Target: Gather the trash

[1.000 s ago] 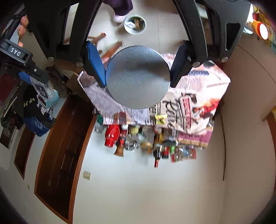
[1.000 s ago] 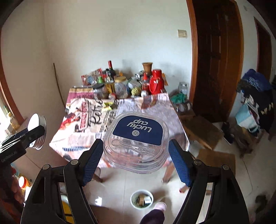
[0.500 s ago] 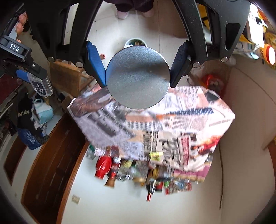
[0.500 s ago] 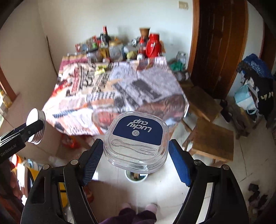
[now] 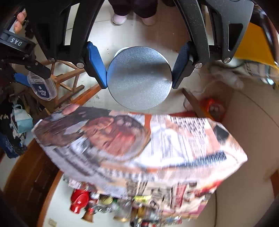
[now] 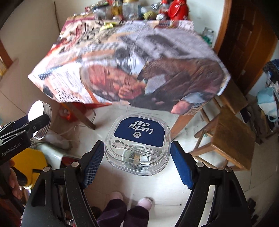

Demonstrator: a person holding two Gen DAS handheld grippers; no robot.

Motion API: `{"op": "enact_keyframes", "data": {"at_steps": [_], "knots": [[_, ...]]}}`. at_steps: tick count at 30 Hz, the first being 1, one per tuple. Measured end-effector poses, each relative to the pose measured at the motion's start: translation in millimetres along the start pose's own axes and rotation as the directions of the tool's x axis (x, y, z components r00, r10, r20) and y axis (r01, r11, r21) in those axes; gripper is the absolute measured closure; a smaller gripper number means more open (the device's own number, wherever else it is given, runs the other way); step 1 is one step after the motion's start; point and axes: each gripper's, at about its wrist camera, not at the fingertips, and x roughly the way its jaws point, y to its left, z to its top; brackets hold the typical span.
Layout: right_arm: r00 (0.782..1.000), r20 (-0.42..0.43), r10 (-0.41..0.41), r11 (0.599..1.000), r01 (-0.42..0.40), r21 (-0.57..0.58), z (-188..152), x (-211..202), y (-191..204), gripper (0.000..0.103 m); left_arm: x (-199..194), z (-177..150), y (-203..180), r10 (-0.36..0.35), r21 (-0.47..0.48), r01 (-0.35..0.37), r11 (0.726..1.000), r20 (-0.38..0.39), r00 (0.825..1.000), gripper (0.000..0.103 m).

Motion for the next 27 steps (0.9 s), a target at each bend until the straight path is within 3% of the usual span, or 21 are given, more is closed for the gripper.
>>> {"op": "enact_keyframes", "data": {"at_steps": [13,16,20,27], "knots": [[0.997,-0.039,0.068,0.997,-0.07,-0.036,-29.1,140.7,3.1,0.026,118.6,-57.3,15.6,0.017,-0.045,-0.021,0.999,-0.084,0.996,0.031],[0.993,-0.09,0.075,0.995,-0.081,-0.061,-34.7,165.0,6.4,0.027,137.5,-67.0,17.3,0.018,-0.044,-0.023,0.999,-0.1,0.995,0.031],[0.993,-0.08,0.09,0.994,-0.095,-0.051,-38.3,178.4,3.8,0.027,158.0,-73.0,19.5,-0.019,-0.089,0.008,0.996,-0.12,0.993,0.031],[0.99,-0.096,0.103,0.994,-0.1,0.033,-39.7,177.0,-22.5,0.027,193.0,-76.5,-0.9,-0.043,-0.075,0.031,0.997,-0.16,0.986,0.031]]}}
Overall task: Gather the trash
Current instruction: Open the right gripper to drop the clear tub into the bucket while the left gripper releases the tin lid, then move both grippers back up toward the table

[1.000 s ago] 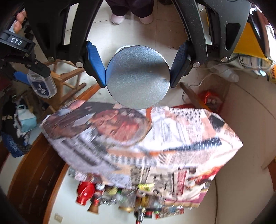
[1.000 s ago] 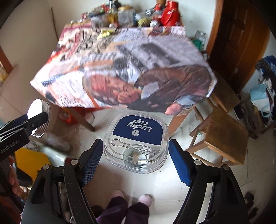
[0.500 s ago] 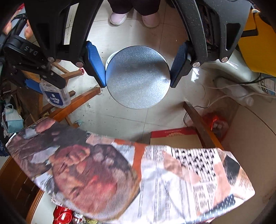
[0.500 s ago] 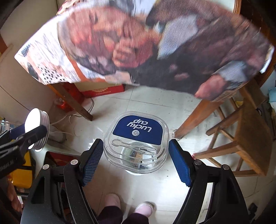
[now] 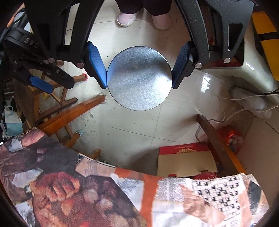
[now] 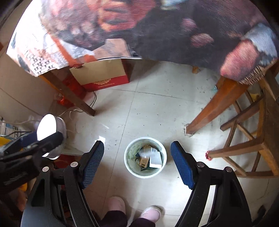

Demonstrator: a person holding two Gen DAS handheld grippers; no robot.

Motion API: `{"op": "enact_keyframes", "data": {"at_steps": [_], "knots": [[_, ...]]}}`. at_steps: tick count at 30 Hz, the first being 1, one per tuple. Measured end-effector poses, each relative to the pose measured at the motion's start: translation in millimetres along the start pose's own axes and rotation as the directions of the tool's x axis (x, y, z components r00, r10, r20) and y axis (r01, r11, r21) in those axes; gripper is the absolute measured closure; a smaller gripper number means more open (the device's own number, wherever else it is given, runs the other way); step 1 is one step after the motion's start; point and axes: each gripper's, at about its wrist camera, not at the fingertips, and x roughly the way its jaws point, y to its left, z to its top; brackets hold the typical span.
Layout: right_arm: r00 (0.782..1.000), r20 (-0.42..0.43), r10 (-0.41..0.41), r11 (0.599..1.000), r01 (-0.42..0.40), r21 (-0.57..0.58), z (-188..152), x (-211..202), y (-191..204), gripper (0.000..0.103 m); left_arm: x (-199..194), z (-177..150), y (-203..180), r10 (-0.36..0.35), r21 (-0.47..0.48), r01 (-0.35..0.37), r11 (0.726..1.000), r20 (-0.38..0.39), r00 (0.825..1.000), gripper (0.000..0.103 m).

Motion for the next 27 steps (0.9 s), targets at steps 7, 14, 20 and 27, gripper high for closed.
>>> {"op": "enact_keyframes", "data": {"at_steps": [7,14,20,27], "knots": [[0.998,0.008,-0.057,0.997,0.056,0.061,0.7,-16.2,-33.4,0.027,27.9,1.9,-36.9,-0.066,0.047,0.07,0.996,-0.074,0.995,0.031],[0.992,0.068,-0.111,0.993,0.107,0.059,3.1,-34.8,-38.0,0.027,41.6,3.9,-68.4,-0.034,0.156,0.057,0.986,-0.147,0.989,0.03],[0.993,0.084,-0.082,0.994,0.075,0.078,7.4,-55.8,-35.2,0.027,15.5,8.7,-79.6,0.005,0.227,0.019,0.974,-0.104,0.995,0.03],[0.99,0.115,-0.083,0.995,0.075,0.072,19.0,-111.3,-25.5,0.027,-50.1,25.8,-77.0,-0.023,0.212,0.037,0.977,-0.068,0.997,0.03]]}}
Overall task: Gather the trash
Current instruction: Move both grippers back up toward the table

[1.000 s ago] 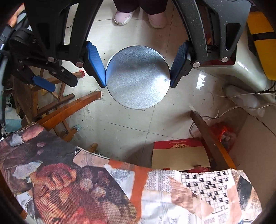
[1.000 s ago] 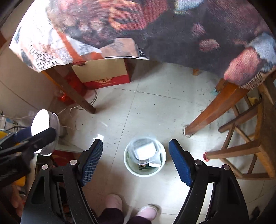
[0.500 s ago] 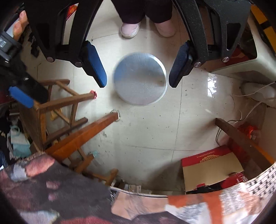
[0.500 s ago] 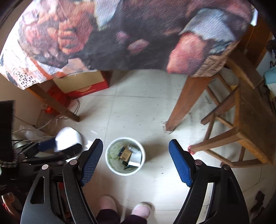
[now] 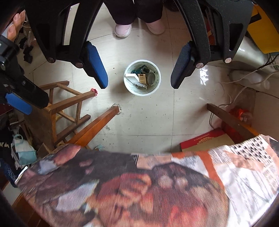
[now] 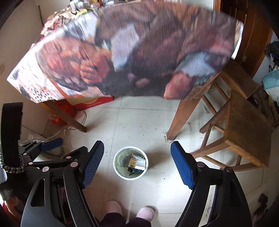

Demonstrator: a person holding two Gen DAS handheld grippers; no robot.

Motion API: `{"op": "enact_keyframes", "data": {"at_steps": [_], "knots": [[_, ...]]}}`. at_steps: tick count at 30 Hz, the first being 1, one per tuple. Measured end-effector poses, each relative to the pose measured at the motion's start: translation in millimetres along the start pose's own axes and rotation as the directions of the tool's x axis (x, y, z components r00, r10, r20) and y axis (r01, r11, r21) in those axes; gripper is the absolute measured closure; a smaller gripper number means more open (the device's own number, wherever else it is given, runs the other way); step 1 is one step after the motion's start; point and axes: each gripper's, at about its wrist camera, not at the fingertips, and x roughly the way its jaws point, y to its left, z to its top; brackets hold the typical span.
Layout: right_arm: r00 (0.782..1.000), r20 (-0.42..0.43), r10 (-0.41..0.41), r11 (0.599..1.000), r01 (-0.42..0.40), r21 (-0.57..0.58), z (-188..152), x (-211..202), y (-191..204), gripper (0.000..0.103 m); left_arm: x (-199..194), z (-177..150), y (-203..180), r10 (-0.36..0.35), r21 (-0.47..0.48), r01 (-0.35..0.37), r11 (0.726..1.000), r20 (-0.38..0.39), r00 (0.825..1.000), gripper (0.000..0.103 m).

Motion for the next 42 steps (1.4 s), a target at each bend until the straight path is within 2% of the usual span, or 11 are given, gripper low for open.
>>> {"op": "enact_keyframes", "data": {"at_steps": [6,12,17,20,24,27,30,33,37,39,42], "knots": [[0.999,0.051,-0.002,1.0,0.002,0.003,23.7,-63.6,12.7,0.027,-89.3,17.6,0.9,0.019,0.028,-0.022,0.999,0.085,0.996,0.03],[0.992,0.13,0.006,1.0,-0.007,0.006,43.7,-138.2,35.1,0.027,-193.5,34.7,3.4,0.028,0.022,-0.033,0.999,0.208,0.978,0.03],[0.98,0.201,0.014,1.0,-0.012,-0.008,55.8,-196.2,55.5,0.027,-280.4,46.5,6.5,0.019,0.027,-0.029,0.999,0.318,0.948,0.03],[0.967,0.253,0.001,1.0,0.002,-0.014,60.6,-230.2,69.7,0.027,-328.1,48.4,9.4,0.009,0.039,-0.025,0.999,0.382,0.924,0.029],[0.948,0.317,-0.009,1.0,0.013,-0.011,64.2,-271.4,85.5,0.027,-376.9,47.7,12.0,-0.01,0.052,-0.015,0.999,0.441,0.898,0.028],[0.932,0.362,-0.018,1.0,0.022,-0.006,67.6,-297.0,94.8,0.027,-412.9,45.1,17.0,-0.026,0.062,-0.006,0.998,0.492,0.87,0.023],[0.912,0.409,-0.032,0.999,0.038,-0.005,70.2,-315.8,101.6,0.025,-441.9,40.2,21.6,-0.037,0.072,-0.003,0.997,0.548,0.836,0.016],[0.877,0.477,-0.053,0.998,0.059,0.002,68.0,-334.0,107.5,0.018,-463.4,37.0,26.4,-0.031,0.077,-0.019,0.997,0.599,0.8,0.012],[0.84,0.537,-0.077,0.997,0.079,0.019,69.1,-344.4,108.1,0.005,-475.5,39.3,31.5,-0.01,0.063,-0.039,0.997,0.635,0.773,0.002],[0.833,0.547,-0.088,0.996,0.087,0.028,73.6,-343.2,107.2,0.005,-474.6,44.7,33.4,-0.008,0.06,-0.039,0.997,0.636,0.772,0.001],[0.837,0.539,-0.097,0.995,0.088,0.041,85.0,-336.0,101.9,0.005,-468.0,56.8,33.4,-0.004,0.061,-0.043,0.997,0.623,0.782,0.001]]}}
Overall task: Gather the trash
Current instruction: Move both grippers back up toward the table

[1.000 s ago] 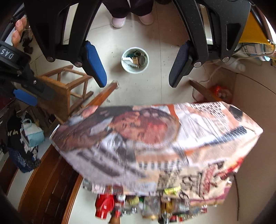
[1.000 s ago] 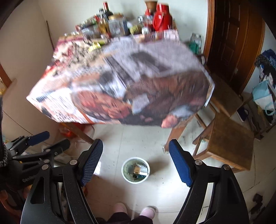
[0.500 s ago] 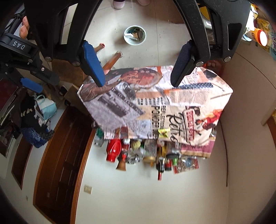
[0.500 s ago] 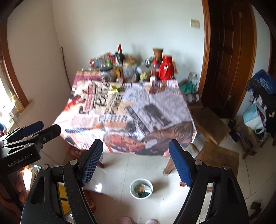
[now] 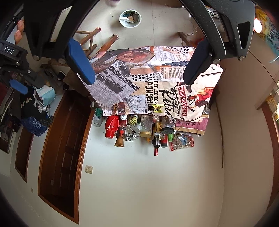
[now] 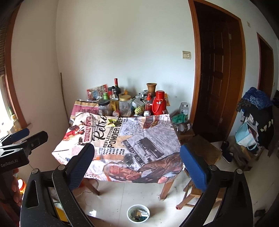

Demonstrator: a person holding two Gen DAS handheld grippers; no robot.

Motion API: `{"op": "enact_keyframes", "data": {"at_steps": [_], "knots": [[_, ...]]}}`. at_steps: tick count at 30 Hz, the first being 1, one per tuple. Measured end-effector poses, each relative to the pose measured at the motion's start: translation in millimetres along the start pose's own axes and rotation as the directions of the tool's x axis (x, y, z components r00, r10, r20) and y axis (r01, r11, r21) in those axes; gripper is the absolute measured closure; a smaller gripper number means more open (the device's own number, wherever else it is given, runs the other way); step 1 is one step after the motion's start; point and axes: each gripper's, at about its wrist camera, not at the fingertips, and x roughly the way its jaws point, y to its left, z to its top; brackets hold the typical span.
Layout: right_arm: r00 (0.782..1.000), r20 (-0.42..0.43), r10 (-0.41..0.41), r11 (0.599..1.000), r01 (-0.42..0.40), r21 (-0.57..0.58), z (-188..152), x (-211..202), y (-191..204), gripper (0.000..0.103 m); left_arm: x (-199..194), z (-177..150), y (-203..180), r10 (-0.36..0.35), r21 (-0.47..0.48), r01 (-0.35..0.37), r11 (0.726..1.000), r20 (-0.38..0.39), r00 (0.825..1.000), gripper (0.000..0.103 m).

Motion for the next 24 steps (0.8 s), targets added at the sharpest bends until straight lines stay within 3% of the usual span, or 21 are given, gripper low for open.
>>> {"op": "enact_keyframes", "data": {"at_steps": [7,15,24], "knots": [[1.0,-0.007,0.006,1.0,-0.006,0.015,18.8,39.9,-22.4,0.005,54.4,22.6,-6.6,0.032,-0.011,-0.032,0.999,-0.009,0.999,0.001],[0.999,0.006,0.043,0.999,-0.043,-0.013,74.9,104.9,-64.3,0.005,141.6,76.6,-30.5,0.072,-0.039,-0.073,0.997,-0.016,0.997,0.001],[0.996,-0.032,0.081,0.995,-0.083,-0.063,117.7,177.8,-106.1,0.005,234.2,119.7,-54.9,0.108,-0.135,-0.112,0.984,-0.038,0.993,0.001]]}}
